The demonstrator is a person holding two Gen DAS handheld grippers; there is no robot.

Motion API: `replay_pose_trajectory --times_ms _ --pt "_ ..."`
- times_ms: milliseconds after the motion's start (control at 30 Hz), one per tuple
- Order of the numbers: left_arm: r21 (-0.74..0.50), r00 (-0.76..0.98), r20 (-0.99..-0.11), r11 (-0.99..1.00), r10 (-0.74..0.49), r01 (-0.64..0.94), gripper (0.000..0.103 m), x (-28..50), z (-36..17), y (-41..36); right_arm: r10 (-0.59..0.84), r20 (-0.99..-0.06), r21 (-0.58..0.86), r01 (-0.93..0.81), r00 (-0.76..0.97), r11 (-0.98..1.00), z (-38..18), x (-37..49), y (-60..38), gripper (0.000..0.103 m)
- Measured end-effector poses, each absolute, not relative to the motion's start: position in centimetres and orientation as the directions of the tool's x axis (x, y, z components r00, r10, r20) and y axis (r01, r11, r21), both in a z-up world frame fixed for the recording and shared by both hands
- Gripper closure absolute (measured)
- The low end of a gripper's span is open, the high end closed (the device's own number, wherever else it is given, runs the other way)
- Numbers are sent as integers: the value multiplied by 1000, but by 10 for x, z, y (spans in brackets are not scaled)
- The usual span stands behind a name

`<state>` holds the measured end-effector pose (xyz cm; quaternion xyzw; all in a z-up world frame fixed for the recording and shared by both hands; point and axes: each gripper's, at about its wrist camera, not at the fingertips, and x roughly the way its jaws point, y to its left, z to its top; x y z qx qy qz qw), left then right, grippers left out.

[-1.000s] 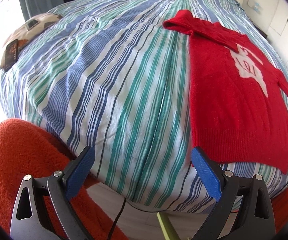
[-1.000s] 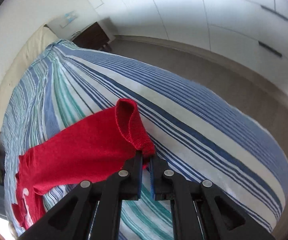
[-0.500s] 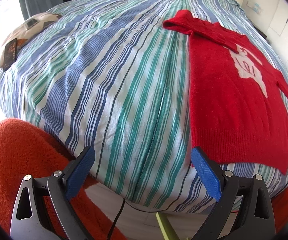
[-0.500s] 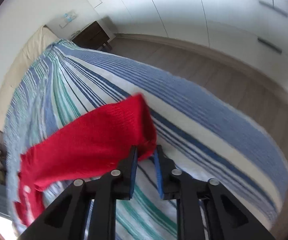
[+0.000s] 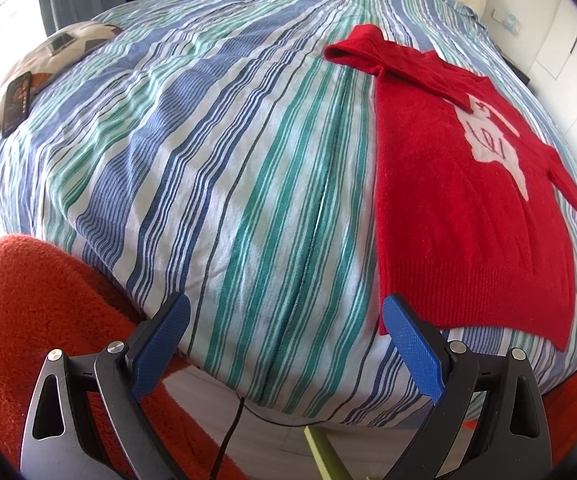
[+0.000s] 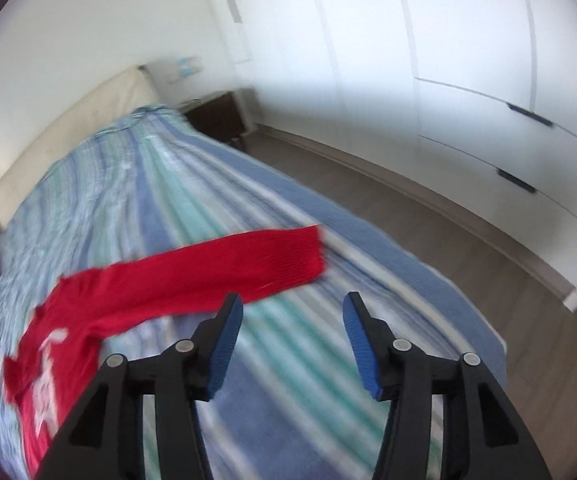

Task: Fold small clothes
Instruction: 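Move the left gripper to the other folded sleeve cuff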

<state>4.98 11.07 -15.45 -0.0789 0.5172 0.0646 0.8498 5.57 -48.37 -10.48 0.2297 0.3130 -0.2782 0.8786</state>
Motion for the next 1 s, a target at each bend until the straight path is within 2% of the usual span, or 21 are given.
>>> replay_pose_trajectory --times_ms 67,133,267,467,833,1000 --pt "-66 456 -890 980 26 -186 5 50 -155 109 -305 -656 216 559 690 800 -99 49 -448 39" --pt "-62 456 -889 983 25 -175 5 51 -155 107 -256 -646 195 479 720 856 -98 44 -411 37" --pt "-49 464 -886 988 26 -150 5 51 -153 101 -143 -650 157 316 747 936 -112 40 -344 36" --pt "-64 469 -883 988 12 -144 5 51 -153 101 -58 -673 46 120 737 992 -120 52 -294 36" --pt "-70 431 -902 984 7 -163 5 53 -162 103 -29 -703 7 47 711 999 -131 51 -271 36" --pt "-88 461 -887 981 0 -170 5 52 -149 108 -22 -714 1 32 700 999 -134 53 -267 36"
